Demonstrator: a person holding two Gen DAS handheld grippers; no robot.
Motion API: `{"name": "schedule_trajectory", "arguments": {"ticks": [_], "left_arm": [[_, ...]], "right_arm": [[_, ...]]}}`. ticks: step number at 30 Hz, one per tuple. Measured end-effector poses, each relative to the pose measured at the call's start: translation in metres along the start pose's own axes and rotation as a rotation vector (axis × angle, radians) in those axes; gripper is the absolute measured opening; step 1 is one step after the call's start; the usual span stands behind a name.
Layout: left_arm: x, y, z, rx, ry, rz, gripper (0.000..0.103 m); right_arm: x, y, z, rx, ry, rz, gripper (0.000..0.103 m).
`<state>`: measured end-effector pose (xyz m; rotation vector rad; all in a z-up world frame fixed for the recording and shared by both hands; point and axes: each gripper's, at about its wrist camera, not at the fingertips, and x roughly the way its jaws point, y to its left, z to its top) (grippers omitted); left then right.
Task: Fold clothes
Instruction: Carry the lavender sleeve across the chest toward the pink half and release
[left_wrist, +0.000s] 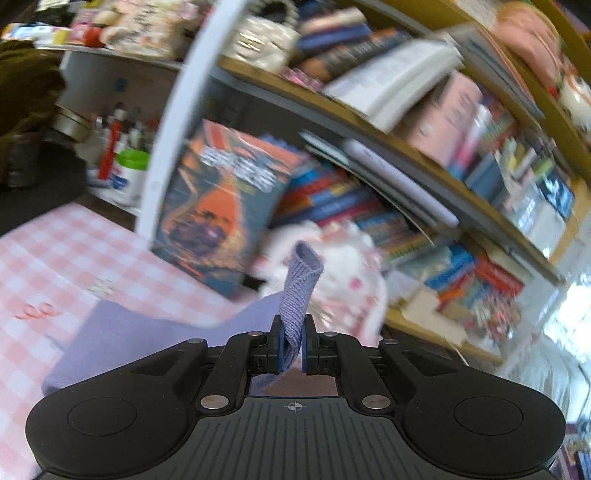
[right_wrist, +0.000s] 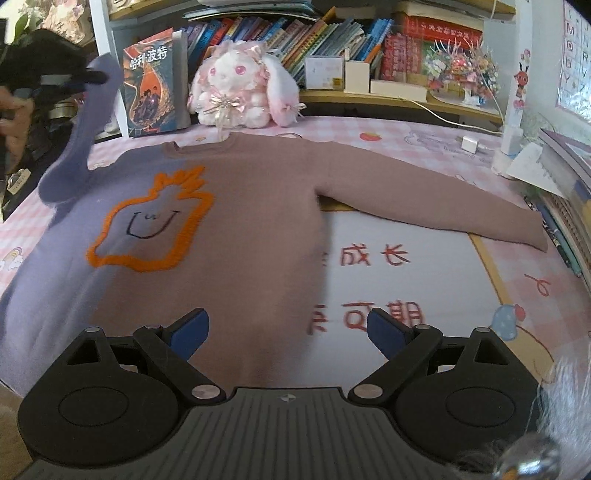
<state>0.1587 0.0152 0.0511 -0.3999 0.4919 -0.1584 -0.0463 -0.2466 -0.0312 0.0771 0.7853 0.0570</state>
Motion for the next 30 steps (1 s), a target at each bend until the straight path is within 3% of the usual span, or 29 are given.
{"name": "schedule_trajectory", "arguments": {"ticks": [14, 16, 18, 20, 21, 23, 26, 30], "left_arm": [[0.043, -0.060, -0.066, 0.174, 0.187, 0.000, 0.009], [0.047, -0.062, -0.073, 0.185, 0.247, -0.010, 0.021], [0.048, -0.063, -0.079, 0.196, 0.304, -0.025, 0.048], [0.035, -0.061, -0.081, 0.207, 0.311, -0.034, 0.063], [0.027, -0.059, -0.081, 0.211, 0.304, -0.040, 0.069], [0.009, -0.050, -0.079, 0.214, 0.286, -0.029, 0.069], [-0.021, -0.022, -0.073, 0.224, 0.258, 0.052, 0.069], [-0.065, 0.042, -0.072, 0.215, 0.218, 0.226, 0.069]], "right_arm": [[-0.002, -0.041, -0.008, 0.059, 0.019, 0.006, 0.093], [-0.003, -0.043, -0.009, 0.060, 0.019, 0.005, 0.093], [-0.002, -0.043, -0.009, 0.063, 0.020, 0.005, 0.093], [-0.002, -0.044, -0.009, 0.065, 0.021, 0.007, 0.093], [-0.001, -0.043, -0.009, 0.064, 0.021, 0.011, 0.093], [0.002, -0.041, -0.008, 0.063, 0.027, 0.027, 0.093], [0.009, -0.034, -0.007, 0.055, 0.050, 0.054, 0.093], [0.017, -0.022, -0.007, 0.034, 0.083, 0.085, 0.093]]}}
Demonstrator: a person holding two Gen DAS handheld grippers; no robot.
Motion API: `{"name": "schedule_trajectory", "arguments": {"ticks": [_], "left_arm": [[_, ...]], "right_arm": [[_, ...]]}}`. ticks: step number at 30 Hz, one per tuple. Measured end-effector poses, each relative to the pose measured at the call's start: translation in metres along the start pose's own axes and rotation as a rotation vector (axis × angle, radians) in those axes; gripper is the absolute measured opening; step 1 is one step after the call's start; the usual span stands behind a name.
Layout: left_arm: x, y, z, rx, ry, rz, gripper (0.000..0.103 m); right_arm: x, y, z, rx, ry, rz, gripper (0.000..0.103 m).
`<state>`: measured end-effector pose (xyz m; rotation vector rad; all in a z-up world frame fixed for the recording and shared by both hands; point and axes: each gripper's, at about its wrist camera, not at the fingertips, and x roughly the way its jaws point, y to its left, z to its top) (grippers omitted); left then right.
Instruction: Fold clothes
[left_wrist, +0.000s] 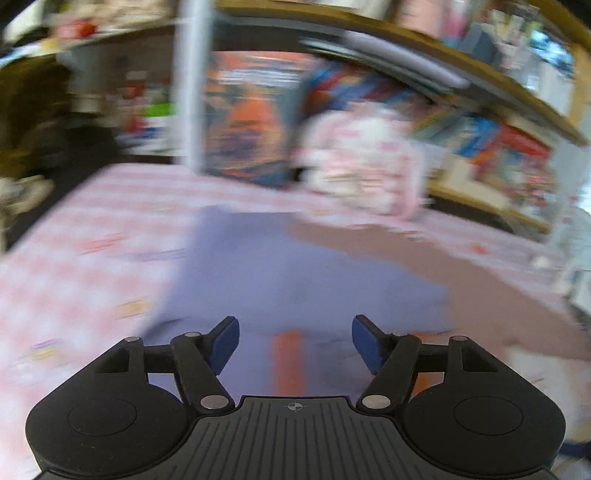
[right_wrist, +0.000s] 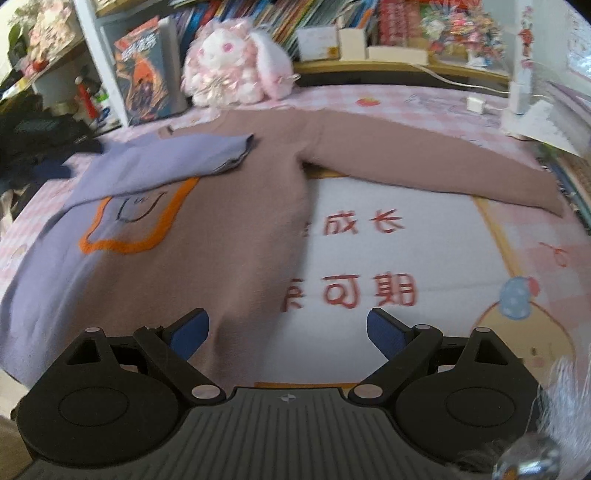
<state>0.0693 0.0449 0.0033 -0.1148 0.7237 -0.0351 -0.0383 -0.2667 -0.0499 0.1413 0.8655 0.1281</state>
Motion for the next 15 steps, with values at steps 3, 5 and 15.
{"name": "schedule_trajectory", "arguments": {"ticks": [3, 5, 15], "left_arm": [[-0.012, 0.048, -0.022, -0.052, 0.028, 0.123, 0.067], [-0.013, 0.074, -0.034, -0.086, 0.061, 0.167, 0.065], [0.003, 0.111, -0.049, -0.071, 0.120, 0.120, 0.037]], "right_arm": [[0.000, 0.009, -0.001, -0.014, 0.004, -0.003, 0.093], [-0.002, 0.014, -0.003, -0.011, 0.004, -0.013, 0.090], [-0.006, 0.027, -0.007, 0.075, 0.043, -0.143, 0.057]]}}
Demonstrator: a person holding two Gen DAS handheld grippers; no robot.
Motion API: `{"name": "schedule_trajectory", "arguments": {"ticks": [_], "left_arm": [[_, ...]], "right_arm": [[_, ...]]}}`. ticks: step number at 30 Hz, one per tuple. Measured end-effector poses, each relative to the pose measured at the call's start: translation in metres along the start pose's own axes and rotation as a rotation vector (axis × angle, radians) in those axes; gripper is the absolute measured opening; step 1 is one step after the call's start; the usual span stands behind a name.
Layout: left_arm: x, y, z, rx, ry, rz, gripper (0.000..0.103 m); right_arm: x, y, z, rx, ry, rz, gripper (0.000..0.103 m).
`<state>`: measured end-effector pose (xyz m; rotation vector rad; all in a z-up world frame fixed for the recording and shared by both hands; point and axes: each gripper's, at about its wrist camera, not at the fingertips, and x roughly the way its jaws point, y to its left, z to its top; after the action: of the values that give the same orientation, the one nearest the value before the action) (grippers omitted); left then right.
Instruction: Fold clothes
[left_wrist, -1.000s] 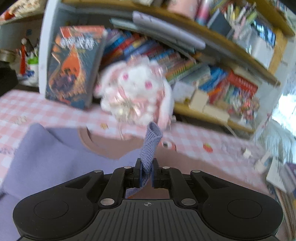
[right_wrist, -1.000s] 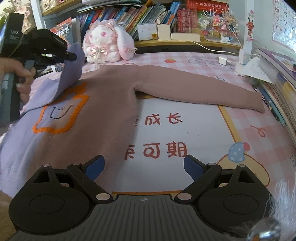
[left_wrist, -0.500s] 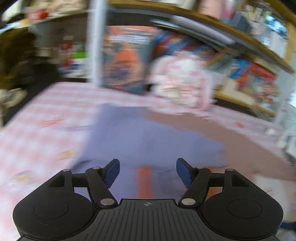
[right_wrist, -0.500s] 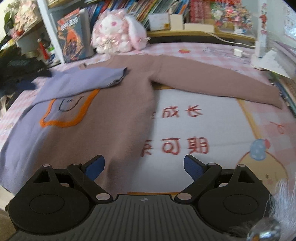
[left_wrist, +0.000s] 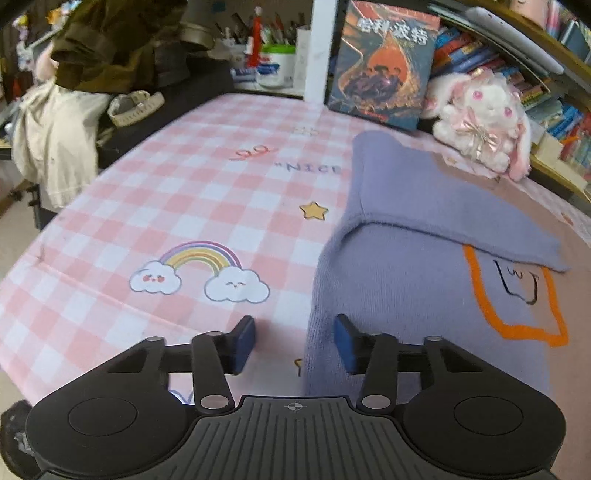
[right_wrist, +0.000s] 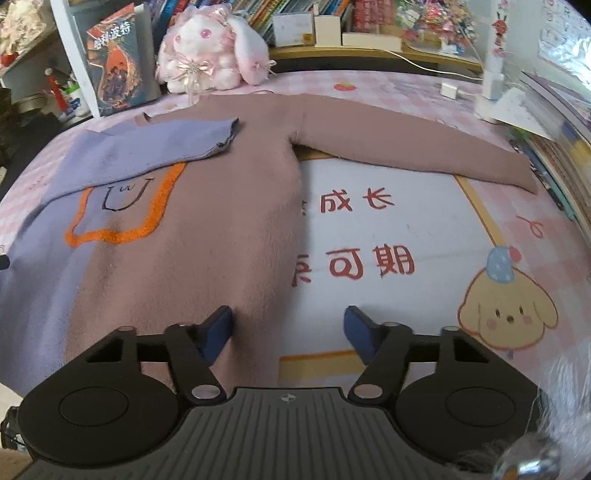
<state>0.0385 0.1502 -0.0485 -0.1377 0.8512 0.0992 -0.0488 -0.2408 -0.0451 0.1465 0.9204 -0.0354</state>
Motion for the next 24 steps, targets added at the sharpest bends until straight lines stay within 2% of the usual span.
{"name": "schedule_trajectory", "arguments": {"ticks": [1, 3, 5, 8, 13, 24], "left_arm": [[0.000, 0.000, 0.000, 0.013, -0.001, -0.014, 0.034], [0.002, -0.001, 0.000, 0.024, -0.002, -0.049, 0.015], [0.003, -0.002, 0.001, 0.034, -0.003, -0.084, 0.004], [0.005, 0.002, 0.002, 0.033, -0.015, -0.115, 0.004], [0.008, 0.023, 0.011, 0.003, -0.030, -0.124, 0.004], [0.022, 0.058, 0.032, -0.034, -0.037, -0.089, 0.004]], "right_arm": [[-0.001, 0.003, -0.001, 0.003, 0.001, -0.007, 0.052], [-0.004, 0.008, -0.005, 0.009, -0.001, -0.013, 0.042], [-0.006, 0.013, -0.007, 0.022, -0.005, 0.003, 0.022], [-0.005, 0.023, -0.007, 0.030, -0.020, -0.002, 0.014], [0.000, 0.042, -0.004, 0.016, -0.034, -0.009, 0.013], [0.022, 0.088, 0.013, -0.087, -0.052, 0.015, 0.013]]}}
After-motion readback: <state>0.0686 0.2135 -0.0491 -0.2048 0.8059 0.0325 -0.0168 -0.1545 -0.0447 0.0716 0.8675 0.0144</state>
